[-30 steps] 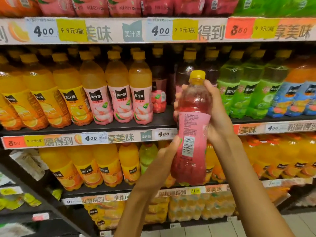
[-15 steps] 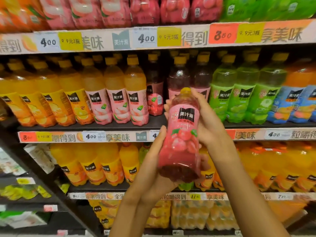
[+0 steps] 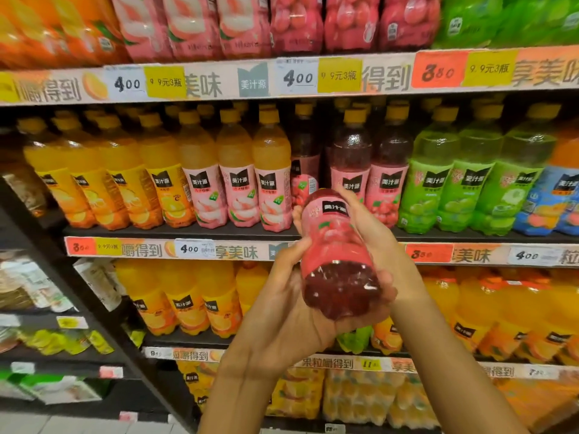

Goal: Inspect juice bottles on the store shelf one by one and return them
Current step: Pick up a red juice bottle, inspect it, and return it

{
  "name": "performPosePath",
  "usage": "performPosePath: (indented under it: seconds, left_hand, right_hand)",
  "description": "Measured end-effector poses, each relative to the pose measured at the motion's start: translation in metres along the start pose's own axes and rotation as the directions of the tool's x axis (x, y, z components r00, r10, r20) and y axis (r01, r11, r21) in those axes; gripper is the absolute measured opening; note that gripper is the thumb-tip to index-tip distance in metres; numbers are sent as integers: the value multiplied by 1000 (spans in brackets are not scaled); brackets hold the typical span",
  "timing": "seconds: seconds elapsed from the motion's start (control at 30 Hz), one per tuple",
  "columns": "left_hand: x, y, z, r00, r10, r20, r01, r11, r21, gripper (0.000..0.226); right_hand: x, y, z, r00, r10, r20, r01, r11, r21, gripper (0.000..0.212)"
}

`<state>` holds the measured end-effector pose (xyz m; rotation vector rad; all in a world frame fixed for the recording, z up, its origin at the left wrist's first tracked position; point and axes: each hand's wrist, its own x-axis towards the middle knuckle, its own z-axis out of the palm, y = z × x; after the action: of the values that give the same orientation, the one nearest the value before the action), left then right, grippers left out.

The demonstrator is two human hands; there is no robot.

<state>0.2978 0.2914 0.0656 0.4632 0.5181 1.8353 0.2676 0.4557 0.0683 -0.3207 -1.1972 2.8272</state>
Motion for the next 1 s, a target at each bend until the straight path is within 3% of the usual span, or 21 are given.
performPosePath:
  seconds: [0.07,0.1,0.2,0.3,0.4,0.47,0.57,0.7,0.83,0.97,1.0]
  left_hand:
    - [1,-1,-5,999,6,-41,-4,999,54,65]
    - [2,-1,-7,999,15,-51,-12,998,66,68]
    - [5,3,-14,998,23,-52,-19,996,90,68]
    - [8,7,-24,994,52,-97,-24,962,271,58]
    - [11,7,-35,968,121,-219,10,856,517,53]
    - [13,10,-39,962,180,-207,-4,764,645,56]
    - [17,14,-42,938,297,-177,-28,576,817,47]
    - [26,11,-45,893,431,-132,-137,539,831,34]
    - [37,18,-53,809,587,-29,-228,358,905,53]
    - [48,22,-64,778,628,22,-234,257,938,66]
    - [49,23,-63,781,625,7,-233,280,931,72]
  right_hand:
    - [0,-5,7,999,34,32,-36,995,88,46]
    - [3,-5,8,999,-16,43,13,998,65,45]
    - [3,-9,11,989,-150,13,150,984,-92,44]
    - [-2,-11,12,968,-233,96,251,922,-294,47]
    - [-8,-12,17,924,-347,161,382,847,-369,47]
    - [-10,-12,19,878,-439,193,479,798,-366,40]
    - [-14,-12,20,772,-567,288,631,622,-464,42]
    - [-26,-12,24,720,-566,401,684,485,-545,57]
    - [-46,-15,27,695,-488,528,719,473,-509,54]
    - [-55,-12,30,655,-428,623,756,362,-545,62]
    - [-56,-12,30,648,-418,636,761,350,-546,63]
